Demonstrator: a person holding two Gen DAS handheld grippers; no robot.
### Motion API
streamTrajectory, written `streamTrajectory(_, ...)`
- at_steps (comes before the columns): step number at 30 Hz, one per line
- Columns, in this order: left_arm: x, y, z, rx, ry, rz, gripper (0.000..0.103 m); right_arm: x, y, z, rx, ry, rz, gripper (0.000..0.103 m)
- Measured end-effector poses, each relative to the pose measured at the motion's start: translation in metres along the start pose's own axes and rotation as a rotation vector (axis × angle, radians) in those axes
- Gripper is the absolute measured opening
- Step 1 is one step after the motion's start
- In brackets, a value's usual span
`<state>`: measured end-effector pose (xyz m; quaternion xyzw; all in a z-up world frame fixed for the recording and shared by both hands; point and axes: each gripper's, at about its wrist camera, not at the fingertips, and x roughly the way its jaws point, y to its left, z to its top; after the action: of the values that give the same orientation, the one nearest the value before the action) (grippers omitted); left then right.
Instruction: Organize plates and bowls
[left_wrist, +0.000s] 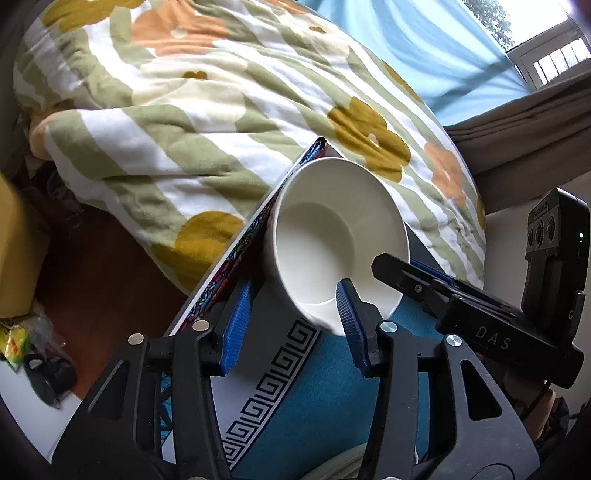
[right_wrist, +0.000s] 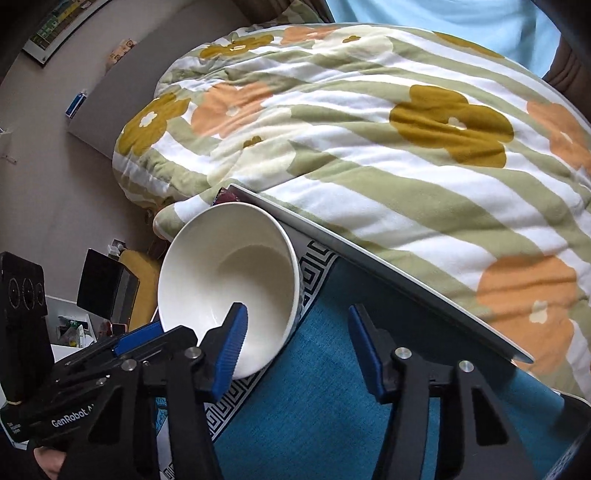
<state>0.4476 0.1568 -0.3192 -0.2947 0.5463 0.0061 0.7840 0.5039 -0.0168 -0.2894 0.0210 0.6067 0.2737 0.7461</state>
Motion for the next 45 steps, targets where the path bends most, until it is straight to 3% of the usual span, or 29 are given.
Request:
streamTrajectory(5,0.012,0.0,0.006,0.013,0.009,0.034,0.022,0.016,-0.001,0.001,0.003,0.025,0.017,0.032)
streamTrajectory(8,0.015,0.002,0.008,0.013,-0.001,0.037,0.02,0.02,-0.003,-0.001,0.023,0.02,0.053,0.019)
streamTrajectory(19,0.003,-0.013,0.004,0.092,-0.023,0.054,0.02,0.004,0.001,-0.01,0.022,-0.043,0.024,0.018)
streamTrajectory(28,-0.048,-0.06,-0.018,0.213,-0.096,0.036,0.02,-0.067,0.008,-0.038,0.034,-0.171,0.0,0.018)
streamTrajectory(36,-0.099,-0.115,-0.066,0.312,-0.149,-0.017,0.02,-0.144,0.004,-0.092,0.073,-0.278,-0.029,0.018)
streamTrajectory(45,-0.142,-0.188,-0.168,0.417,-0.157,-0.054,0.02,-0.231,-0.02,-0.195,0.15,-0.37,-0.065,0.018)
